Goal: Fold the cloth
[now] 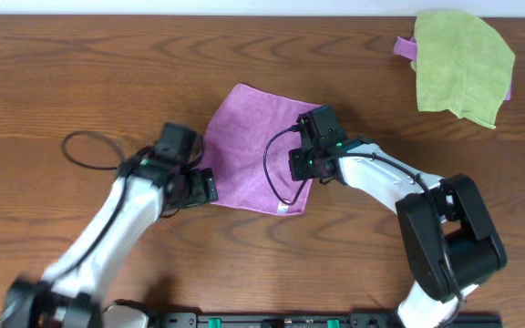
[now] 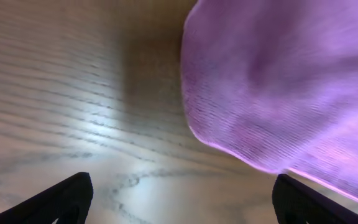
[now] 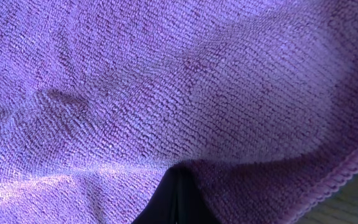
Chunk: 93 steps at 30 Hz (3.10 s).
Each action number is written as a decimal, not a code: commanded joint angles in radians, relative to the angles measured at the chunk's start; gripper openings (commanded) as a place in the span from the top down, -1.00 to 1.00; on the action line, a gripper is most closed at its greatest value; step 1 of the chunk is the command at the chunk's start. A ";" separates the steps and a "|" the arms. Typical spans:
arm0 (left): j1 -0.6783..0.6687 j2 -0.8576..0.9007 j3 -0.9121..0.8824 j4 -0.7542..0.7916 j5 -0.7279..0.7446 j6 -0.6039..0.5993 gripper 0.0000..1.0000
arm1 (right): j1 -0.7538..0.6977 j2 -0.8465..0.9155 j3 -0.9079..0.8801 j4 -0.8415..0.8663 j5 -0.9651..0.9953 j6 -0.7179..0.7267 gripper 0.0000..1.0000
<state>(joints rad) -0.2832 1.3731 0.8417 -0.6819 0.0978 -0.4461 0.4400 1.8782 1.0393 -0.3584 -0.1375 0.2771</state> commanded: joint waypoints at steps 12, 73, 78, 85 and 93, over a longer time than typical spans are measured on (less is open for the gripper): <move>0.003 -0.136 -0.296 0.327 0.095 -0.041 -0.96 | 0.006 0.052 -0.035 -0.066 0.077 -0.013 0.98; -0.069 -0.087 -0.104 -0.076 0.069 -0.057 -0.90 | 0.006 0.052 -0.035 -0.100 0.077 -0.013 0.97; -0.069 -0.086 -0.104 0.029 0.000 -0.059 -0.90 | 0.006 0.052 -0.035 -0.108 0.078 -0.013 0.97; -0.069 -0.086 -0.104 0.062 0.034 -0.059 0.52 | 0.006 0.052 -0.035 -0.106 0.078 -0.012 0.97; -0.078 -0.086 -0.111 0.010 0.101 -0.060 0.88 | 0.006 0.052 -0.035 -0.105 0.078 -0.013 0.98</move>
<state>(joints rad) -0.3523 1.2942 0.7292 -0.6582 0.1844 -0.5011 0.4400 1.8763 1.0546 -0.4263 -0.1158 0.2768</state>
